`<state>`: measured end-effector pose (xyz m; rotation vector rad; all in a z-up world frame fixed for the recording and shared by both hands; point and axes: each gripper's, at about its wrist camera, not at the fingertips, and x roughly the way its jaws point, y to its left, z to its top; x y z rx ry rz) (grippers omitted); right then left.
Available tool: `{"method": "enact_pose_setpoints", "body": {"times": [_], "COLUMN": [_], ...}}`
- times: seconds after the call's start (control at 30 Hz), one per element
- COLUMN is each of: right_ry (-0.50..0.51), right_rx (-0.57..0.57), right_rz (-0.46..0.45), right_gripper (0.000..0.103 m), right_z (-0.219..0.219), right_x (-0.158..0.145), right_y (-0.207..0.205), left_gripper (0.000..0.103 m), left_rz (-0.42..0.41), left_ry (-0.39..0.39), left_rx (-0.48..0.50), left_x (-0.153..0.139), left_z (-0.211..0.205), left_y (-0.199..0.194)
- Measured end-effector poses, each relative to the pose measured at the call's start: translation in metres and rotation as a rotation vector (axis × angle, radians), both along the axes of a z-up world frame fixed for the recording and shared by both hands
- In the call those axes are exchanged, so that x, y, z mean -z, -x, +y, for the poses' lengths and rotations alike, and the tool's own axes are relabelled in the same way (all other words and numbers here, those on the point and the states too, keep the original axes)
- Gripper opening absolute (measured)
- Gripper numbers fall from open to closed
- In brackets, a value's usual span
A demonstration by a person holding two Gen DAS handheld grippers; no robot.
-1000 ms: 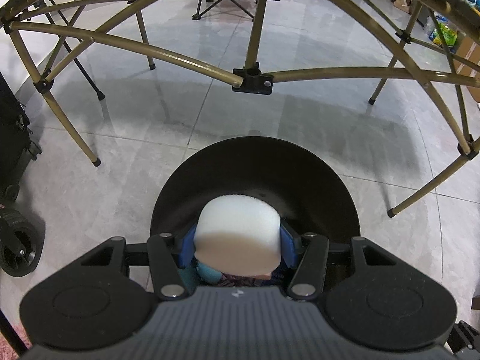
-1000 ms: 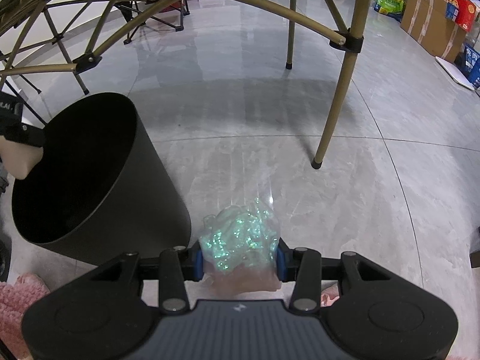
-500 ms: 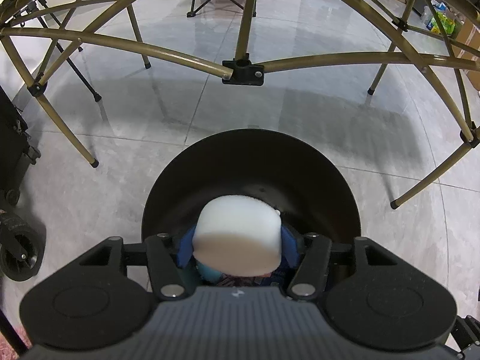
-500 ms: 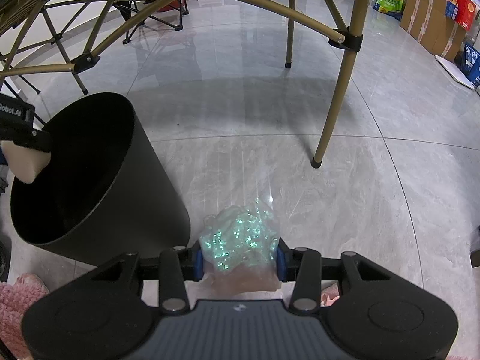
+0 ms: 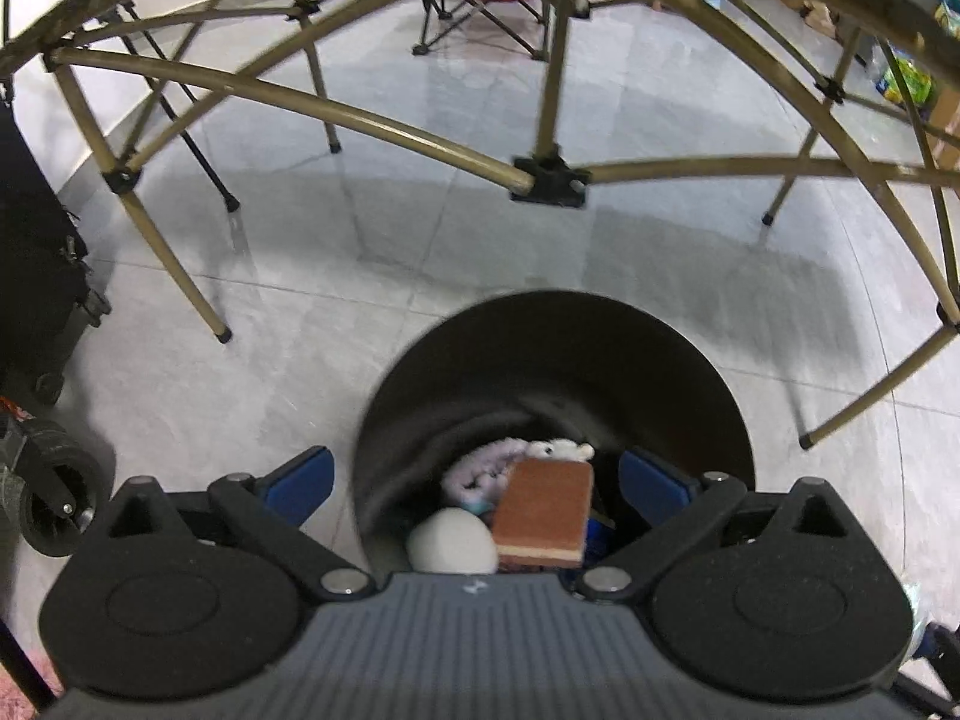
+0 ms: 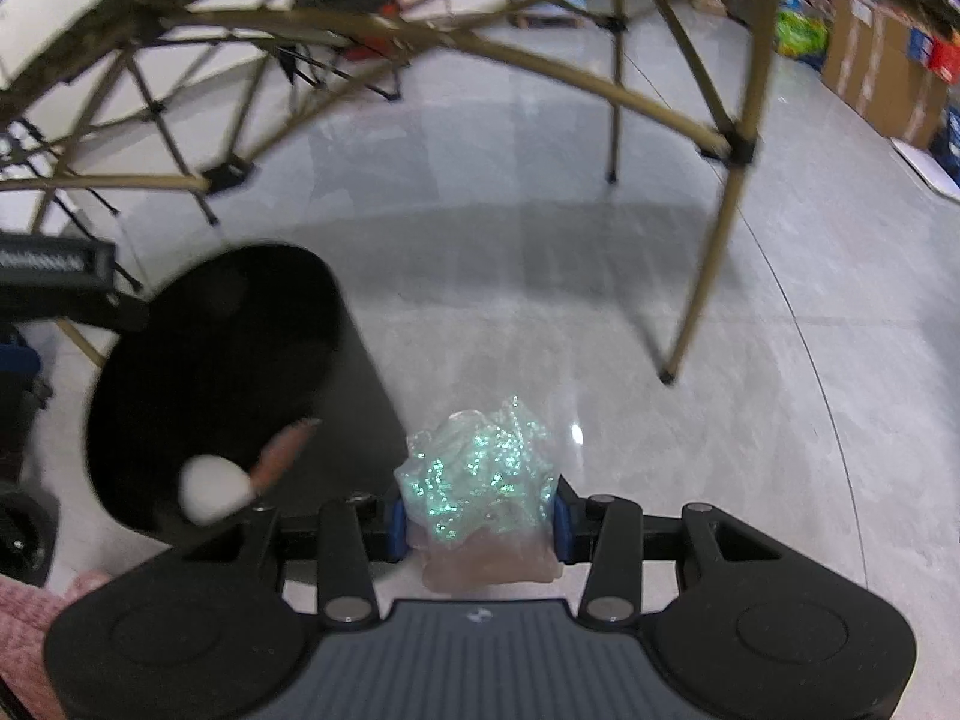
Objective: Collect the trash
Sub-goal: 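Move the right gripper holding the plastic bag over the bin and open it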
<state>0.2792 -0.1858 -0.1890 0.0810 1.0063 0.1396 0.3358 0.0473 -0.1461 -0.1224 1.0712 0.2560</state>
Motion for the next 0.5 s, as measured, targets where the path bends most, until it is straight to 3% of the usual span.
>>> {"method": "enact_pose_setpoints", "body": {"times": [0.17, 0.37, 0.5], "right_ry": [-0.023, -0.036, -0.033], "right_rx": [-0.088, -0.181, -0.213], "right_rz": [-0.078, -0.089, -0.071], "right_gripper": [0.042, 0.044, 0.055], "right_z": [0.041, 0.090, 0.115], "right_x": [-0.029, -0.040, -0.040], "right_y": [-0.014, -0.034, -0.044], "left_gripper": [0.103, 0.103, 0.103], "left_rz": [-0.047, -0.106, -0.125], "left_ry": [-0.038, -0.095, -0.101], "left_rx": [-0.011, -0.055, -0.083], "left_x": [-0.013, -0.028, -0.034], "left_z": [0.021, 0.058, 0.077], "left_y": [0.013, 0.033, 0.042]}}
